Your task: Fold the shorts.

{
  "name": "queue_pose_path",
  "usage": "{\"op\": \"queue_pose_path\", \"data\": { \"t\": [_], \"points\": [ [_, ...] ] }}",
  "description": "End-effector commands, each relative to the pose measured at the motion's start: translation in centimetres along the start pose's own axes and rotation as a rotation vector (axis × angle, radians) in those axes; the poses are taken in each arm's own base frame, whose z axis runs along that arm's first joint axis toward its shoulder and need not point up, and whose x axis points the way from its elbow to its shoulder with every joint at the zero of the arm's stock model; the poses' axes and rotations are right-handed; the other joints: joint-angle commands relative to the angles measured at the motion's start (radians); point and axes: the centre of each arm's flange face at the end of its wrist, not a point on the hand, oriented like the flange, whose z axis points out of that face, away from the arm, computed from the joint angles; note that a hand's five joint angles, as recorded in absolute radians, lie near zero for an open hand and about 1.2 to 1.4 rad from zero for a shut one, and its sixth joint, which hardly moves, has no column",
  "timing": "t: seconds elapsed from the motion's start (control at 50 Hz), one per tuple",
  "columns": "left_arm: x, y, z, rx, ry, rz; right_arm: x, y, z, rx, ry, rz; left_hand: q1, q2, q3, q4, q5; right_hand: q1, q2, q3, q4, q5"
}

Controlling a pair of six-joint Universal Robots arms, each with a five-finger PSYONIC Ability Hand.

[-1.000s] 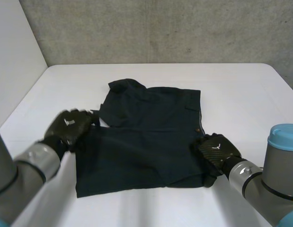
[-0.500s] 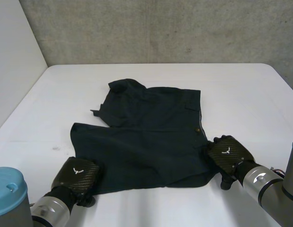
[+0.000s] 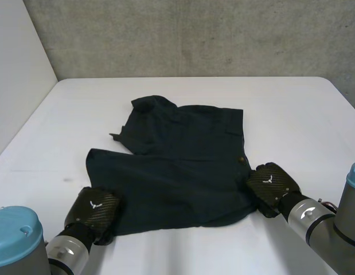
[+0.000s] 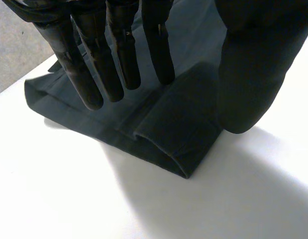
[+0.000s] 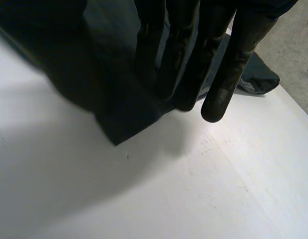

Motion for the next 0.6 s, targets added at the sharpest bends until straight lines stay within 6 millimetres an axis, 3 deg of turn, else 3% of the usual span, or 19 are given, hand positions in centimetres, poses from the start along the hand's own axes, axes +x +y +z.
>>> {"op": "queue_pose_path", "data": {
  "t": [0.02, 0.14, 0.16, 0.24, 0.32, 0.36, 0.44, 0.6],
  "points": [
    [0.2, 0.4, 0.6, -0.001, 0.0, 0.033, 0.1, -0.1, 0.1, 0.006, 0.003, -0.002, 0.059, 0.07, 0.058, 0.068, 0.077, 0.673, 0.525, 0.525, 0.525, 0.568],
    [0.3, 0.6, 1.3, 0.012, -0.007, 0.075, 0.0, 0.0, 0.0, -0.003, -0.004, 0.004, 0.27, 0.281, 0.269, 0.279, 0.288, 0.673, 0.525, 0.525, 0.525, 0.568],
    [0.3, 0.6, 1.5, 0.019, -0.01, 0.089, 0.0, -0.1, 0.0, -0.004, -0.003, 0.004, 0.442, 0.453, 0.441, 0.451, 0.46, 0.673, 0.525, 0.525, 0.525, 0.568],
    [0.1, 0.4, 1.7, 0.031, -0.023, 0.117, 0.0, -0.1, -0.1, -0.014, -0.003, 0.005, 0.784, 0.794, 0.783, 0.793, 0.802, 0.673, 0.525, 0.525, 0.525, 0.568],
    [0.0, -0.2, 1.2, 0.043, -0.025, 0.171, 0.0, -0.2, -0.6, -0.059, -0.031, 0.01, 0.784, 0.795, 0.783, 0.793, 0.802, 0.673, 0.525, 0.525, 0.525, 0.568],
    [-0.3, -0.8, 0.5, 0.054, -0.034, 0.199, 0.0, -0.4, -1.1, -0.084, -0.05, 0.013, 0.784, 0.795, 0.783, 0.793, 0.802, 0.673, 0.525, 0.525, 0.525, 0.568],
    [-0.7, -1.4, -1.8, 0.013, -0.028, 0.25, 0.1, -2.2, -3.8, -0.154, -0.128, -0.012, 0.784, 0.795, 0.783, 0.793, 0.802, 0.673, 0.525, 0.525, 0.525, 0.568],
    [-1.1, -1.2, -8.0, -0.254, 0.117, 0.294, -1.5, -3.3, -9.2, -0.356, -0.344, -0.085, 0.784, 0.795, 0.783, 0.793, 0.802, 0.673, 0.525, 0.525, 0.525, 0.568]
  ]
}}
